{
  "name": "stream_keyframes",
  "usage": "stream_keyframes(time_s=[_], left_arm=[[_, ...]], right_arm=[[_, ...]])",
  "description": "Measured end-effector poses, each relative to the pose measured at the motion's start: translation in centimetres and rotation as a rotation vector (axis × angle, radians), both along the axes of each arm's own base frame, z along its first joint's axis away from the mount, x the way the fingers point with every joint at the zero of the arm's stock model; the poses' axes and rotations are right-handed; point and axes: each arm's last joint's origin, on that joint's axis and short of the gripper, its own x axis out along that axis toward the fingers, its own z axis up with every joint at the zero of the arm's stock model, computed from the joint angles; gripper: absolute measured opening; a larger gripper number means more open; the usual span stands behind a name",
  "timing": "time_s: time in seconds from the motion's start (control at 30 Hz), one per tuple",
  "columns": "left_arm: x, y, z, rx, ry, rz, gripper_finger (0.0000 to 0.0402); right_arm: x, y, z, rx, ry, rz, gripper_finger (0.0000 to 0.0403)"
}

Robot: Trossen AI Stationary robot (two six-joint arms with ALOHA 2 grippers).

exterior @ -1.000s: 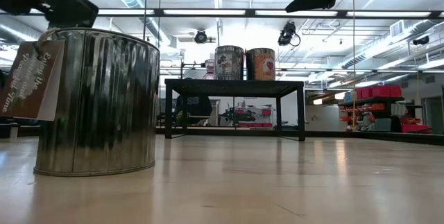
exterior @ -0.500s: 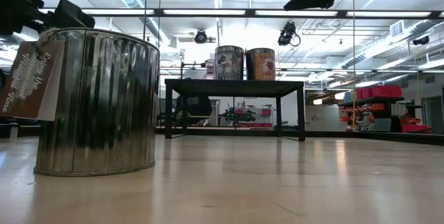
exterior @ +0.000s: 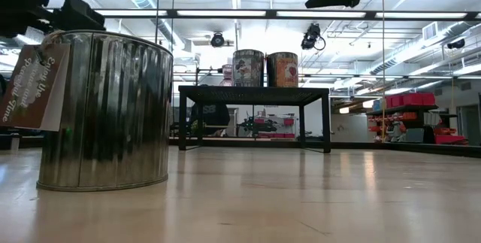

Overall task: Pick & Place candle stick holders
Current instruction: Align the silver scented candle with the silver scented candles on the shelf

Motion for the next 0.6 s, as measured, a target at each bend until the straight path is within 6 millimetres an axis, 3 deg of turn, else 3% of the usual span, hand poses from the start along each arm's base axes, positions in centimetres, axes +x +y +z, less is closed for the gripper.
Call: stream_keyframes(time_s=[0.33,0.6], left_arm=[[1.2,-0.7,-1.6,-0.005,-0.038,0.107,0.0281],[1.6,-1.0,-2.3,-0.056,-0.045,0.138,0.0332]], right_arm=[[0.0,0.0,0.0,0.0,-0.002,-0.001,0.0389],[0.0,0.0,0.0,-0.001,-0.002,0.0,0.0389]])
